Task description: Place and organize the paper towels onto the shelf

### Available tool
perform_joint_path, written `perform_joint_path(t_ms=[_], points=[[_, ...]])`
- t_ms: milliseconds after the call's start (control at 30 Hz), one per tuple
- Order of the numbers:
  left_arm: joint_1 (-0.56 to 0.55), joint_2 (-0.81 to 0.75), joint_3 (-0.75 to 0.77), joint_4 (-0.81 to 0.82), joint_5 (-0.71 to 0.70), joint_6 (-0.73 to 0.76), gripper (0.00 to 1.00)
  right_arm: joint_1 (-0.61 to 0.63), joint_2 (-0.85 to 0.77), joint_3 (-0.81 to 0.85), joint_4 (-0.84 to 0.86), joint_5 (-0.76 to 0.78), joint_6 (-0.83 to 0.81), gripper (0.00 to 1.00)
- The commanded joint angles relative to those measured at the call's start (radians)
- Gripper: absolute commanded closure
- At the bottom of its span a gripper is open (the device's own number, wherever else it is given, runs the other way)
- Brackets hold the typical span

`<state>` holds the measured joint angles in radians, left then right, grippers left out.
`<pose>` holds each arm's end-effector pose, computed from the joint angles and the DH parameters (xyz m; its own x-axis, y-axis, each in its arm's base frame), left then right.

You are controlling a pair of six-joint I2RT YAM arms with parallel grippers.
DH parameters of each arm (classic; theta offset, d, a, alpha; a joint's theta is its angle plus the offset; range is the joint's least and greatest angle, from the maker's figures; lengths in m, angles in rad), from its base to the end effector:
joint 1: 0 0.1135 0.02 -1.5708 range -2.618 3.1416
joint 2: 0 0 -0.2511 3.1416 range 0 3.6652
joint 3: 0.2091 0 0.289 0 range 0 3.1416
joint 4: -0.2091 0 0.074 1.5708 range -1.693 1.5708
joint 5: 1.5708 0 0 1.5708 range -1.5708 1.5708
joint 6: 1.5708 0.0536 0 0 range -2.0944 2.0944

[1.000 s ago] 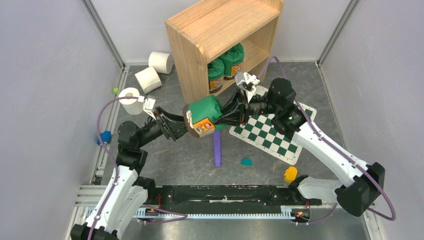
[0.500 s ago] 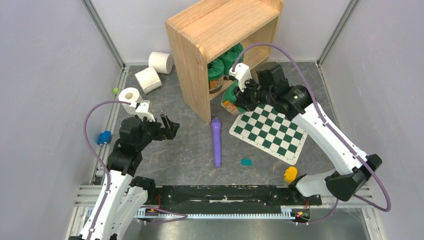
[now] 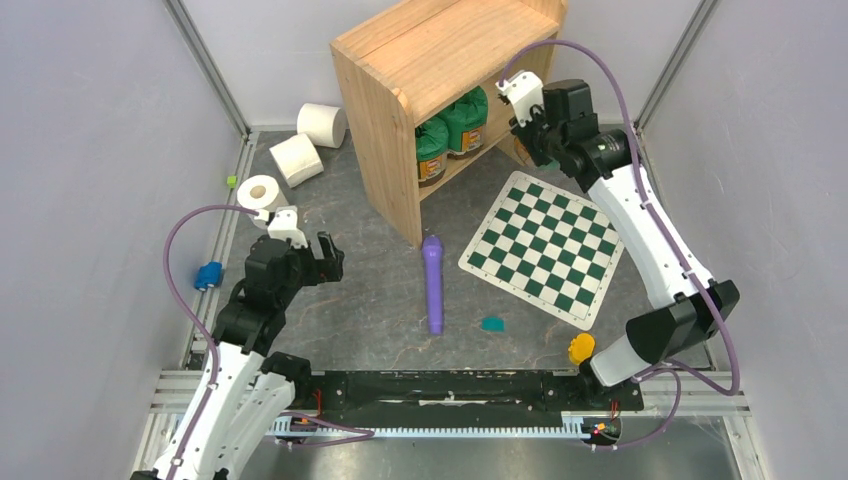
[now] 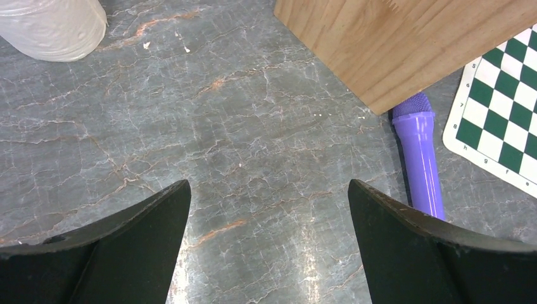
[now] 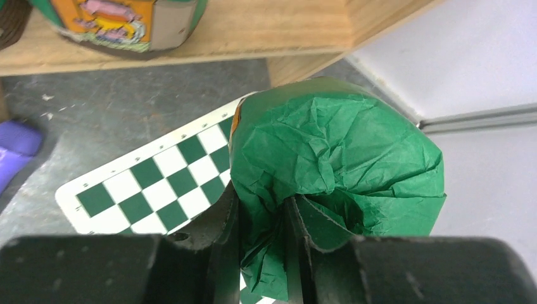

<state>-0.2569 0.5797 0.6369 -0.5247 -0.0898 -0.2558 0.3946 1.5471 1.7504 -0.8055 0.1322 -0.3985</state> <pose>0.1970 -0.0468 0.2697 -0.4661 -0.1381 -0.8739 0.0596 0.9806 -0.1868 0.3568 0.1409 0.4083 -0.3730 -0.5720 -0.7305 -0.4617 0.7974 -0.3886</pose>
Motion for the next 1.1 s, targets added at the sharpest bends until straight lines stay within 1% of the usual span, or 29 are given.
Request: perform_joint_path(t_ms=[0,100,433,633,867,1000,1067], points=[[-0.011,-0.003,0.011,0.023,-0.027,0.042,0.00,-0.050,0.008,0.075,0.193,-0.073,-0.133,1.00],[-0.011,0.007,0.013,0.022,-0.018,0.042,0.00,-0.073,0.025,0.074,0.232,-0.174,-0.222,1.00],[-0.012,0.045,0.006,0.045,-0.002,0.061,0.00,-0.153,0.078,0.081,0.294,-0.440,-0.458,1.00],[-0.011,0.036,-0.005,0.059,0.020,0.069,0.00,-0.175,0.134,0.114,0.298,-0.495,-0.550,1.00],[-0.012,0.034,-0.007,0.062,0.027,0.073,0.00,-0.182,0.169,0.118,0.287,-0.605,-0.643,1.00],[-0.011,0.031,-0.011,0.065,0.025,0.075,0.00,-0.181,0.169,0.113,0.281,-0.617,-0.696,1.00],[-0.012,0.034,-0.010,0.066,0.027,0.075,0.00,-0.182,0.171,0.113,0.262,-0.631,-0.747,0.84]])
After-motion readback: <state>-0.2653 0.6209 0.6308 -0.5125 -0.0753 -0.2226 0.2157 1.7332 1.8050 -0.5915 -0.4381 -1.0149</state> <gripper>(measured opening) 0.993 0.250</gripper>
